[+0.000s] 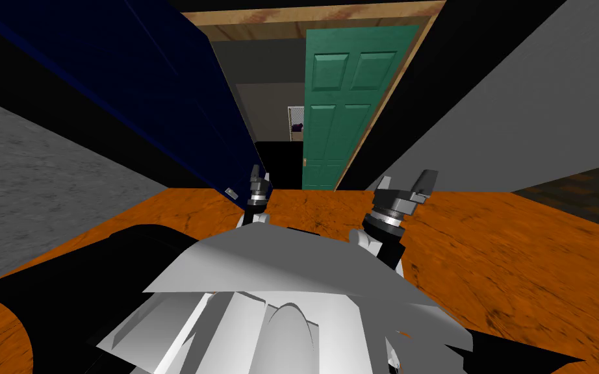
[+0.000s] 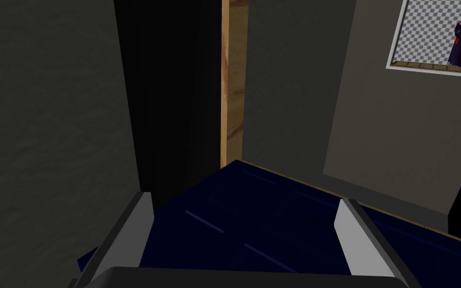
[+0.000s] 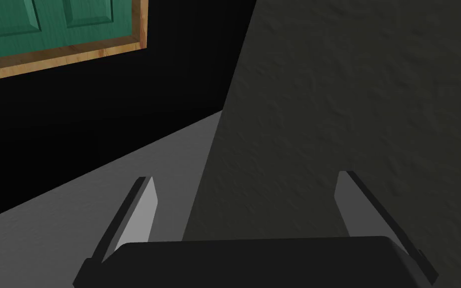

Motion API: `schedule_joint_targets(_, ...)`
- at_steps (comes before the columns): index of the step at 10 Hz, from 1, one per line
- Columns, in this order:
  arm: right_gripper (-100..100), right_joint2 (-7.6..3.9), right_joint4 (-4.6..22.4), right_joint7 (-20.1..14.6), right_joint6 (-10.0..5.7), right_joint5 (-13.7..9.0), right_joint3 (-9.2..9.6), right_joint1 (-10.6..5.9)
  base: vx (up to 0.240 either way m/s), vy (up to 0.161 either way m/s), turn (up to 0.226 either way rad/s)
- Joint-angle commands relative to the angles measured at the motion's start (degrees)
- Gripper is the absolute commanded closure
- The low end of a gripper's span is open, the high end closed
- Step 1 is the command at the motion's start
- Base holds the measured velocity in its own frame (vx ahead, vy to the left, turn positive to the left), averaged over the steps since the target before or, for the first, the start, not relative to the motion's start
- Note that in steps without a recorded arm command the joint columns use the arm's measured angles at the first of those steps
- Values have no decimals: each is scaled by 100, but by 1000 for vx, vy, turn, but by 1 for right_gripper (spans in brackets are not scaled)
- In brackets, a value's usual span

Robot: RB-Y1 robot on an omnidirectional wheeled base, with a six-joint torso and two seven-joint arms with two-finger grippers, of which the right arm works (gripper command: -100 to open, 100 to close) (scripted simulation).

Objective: Pull the door open

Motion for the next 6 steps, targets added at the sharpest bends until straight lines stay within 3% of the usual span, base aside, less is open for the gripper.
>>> schedule_joint_targets(1,-100,-67,197,-22,-37,3,-1,-68,60,26,33)
schedule_joint_targets(6,-100,-209,713,-80,-133,10,-3,-247,114,37,28)
